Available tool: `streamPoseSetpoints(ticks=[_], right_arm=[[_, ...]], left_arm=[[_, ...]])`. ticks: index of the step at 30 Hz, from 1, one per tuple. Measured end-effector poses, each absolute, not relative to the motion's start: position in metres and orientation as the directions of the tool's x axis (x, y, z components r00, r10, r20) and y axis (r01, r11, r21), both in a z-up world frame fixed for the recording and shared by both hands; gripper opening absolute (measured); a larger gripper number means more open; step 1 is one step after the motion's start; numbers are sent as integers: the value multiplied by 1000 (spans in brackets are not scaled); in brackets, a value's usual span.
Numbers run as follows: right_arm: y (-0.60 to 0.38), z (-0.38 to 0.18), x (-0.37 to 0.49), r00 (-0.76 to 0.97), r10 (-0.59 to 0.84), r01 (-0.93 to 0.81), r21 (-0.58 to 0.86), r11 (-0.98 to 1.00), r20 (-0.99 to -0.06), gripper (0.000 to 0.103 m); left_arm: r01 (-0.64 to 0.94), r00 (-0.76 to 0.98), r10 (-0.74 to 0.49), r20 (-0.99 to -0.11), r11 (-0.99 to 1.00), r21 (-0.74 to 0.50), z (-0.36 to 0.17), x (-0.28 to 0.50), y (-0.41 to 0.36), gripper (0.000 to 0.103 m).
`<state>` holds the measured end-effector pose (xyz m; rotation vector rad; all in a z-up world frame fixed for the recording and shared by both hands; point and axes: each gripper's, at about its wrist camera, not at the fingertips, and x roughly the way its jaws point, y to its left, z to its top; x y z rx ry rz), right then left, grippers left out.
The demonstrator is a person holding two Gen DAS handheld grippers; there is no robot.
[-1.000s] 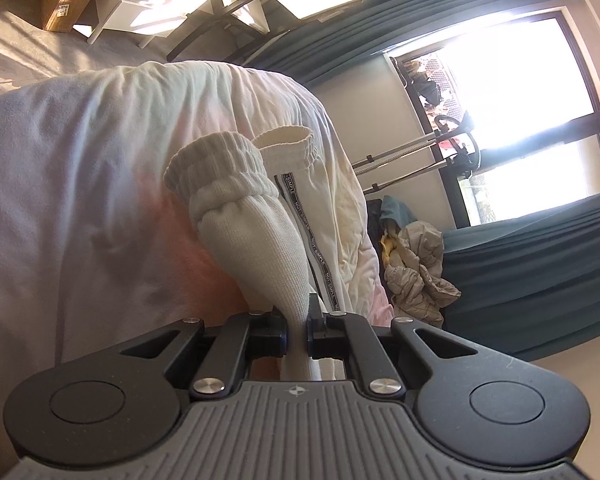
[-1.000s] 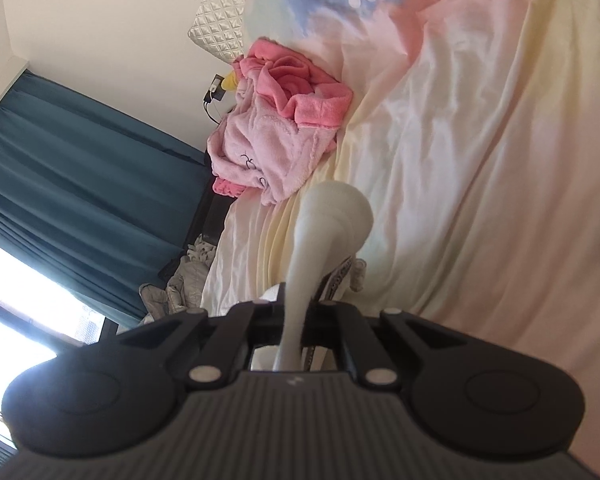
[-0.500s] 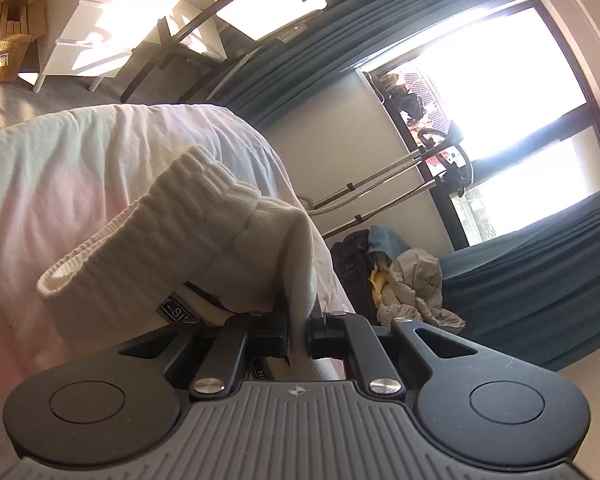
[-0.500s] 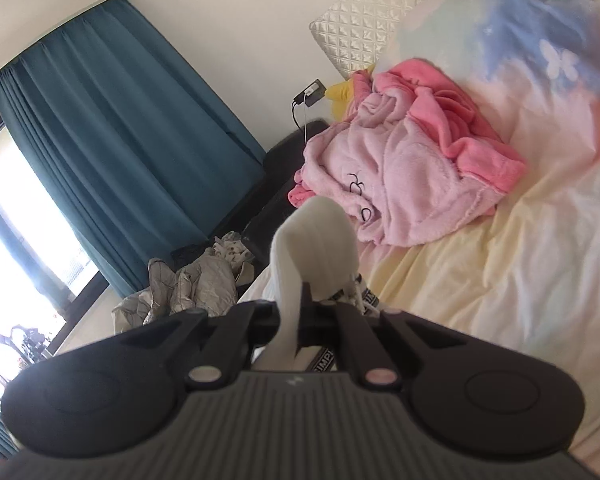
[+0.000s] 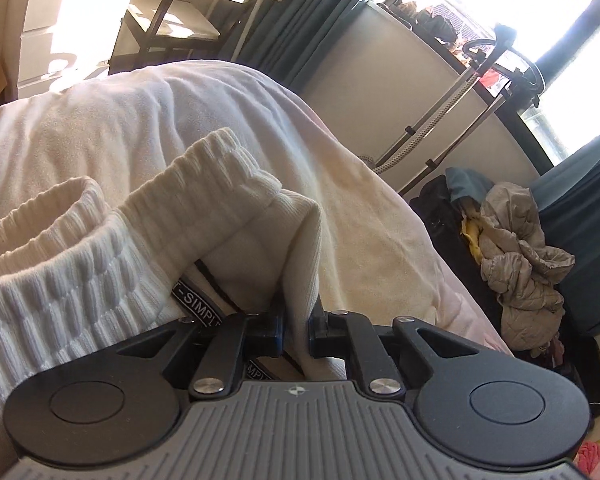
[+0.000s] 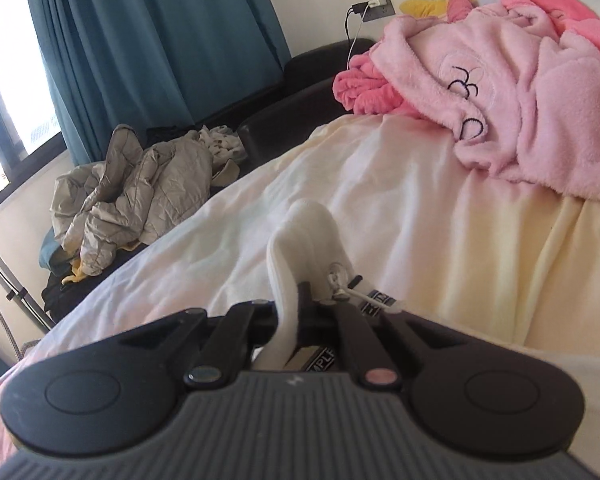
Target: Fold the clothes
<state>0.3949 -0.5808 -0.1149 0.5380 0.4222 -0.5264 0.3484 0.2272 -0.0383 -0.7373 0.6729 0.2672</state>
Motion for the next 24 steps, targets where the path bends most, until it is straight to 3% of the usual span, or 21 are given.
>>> streamPoseSetpoints(ticks=[2,5,6,7,10,14,20,24], right_arm=[[-586,-116,392,799,-323,543,378,750,-508,9],[-581,-98,375,832,-316,490,339,803,-456,29],[-580,-92,368,836,-322,486,327,810,-444,37],[-580,-85,358,842,-324,482,333,810,-431,38],[-585,-66,318,863,-321,474,407,781,-389,46],[-593,-59,254,859,-333,503,516,694,-388,52],[-597,-96,170,864,-219,503,750,430,-453,72],[-591,-128,153,883,-136,467,819,333,-449,75]], left_arm=[[-412,774,-57,-630,711,-570,-35,346,230,42],[-353,799,-122,-589,698,-623,-28,333,229,68],[-337,810,-131,-572,694,-636,-24,325,226,72],[-321,823,-141,-551,684,-655,-21,314,222,79],[-271,873,-172,-455,605,-749,-20,267,210,86],[-255,893,-208,-400,498,-829,-31,208,194,87],[-387,863,-190,-467,345,-855,-61,142,199,90],[-446,840,-184,-510,298,-844,-77,136,215,90]])
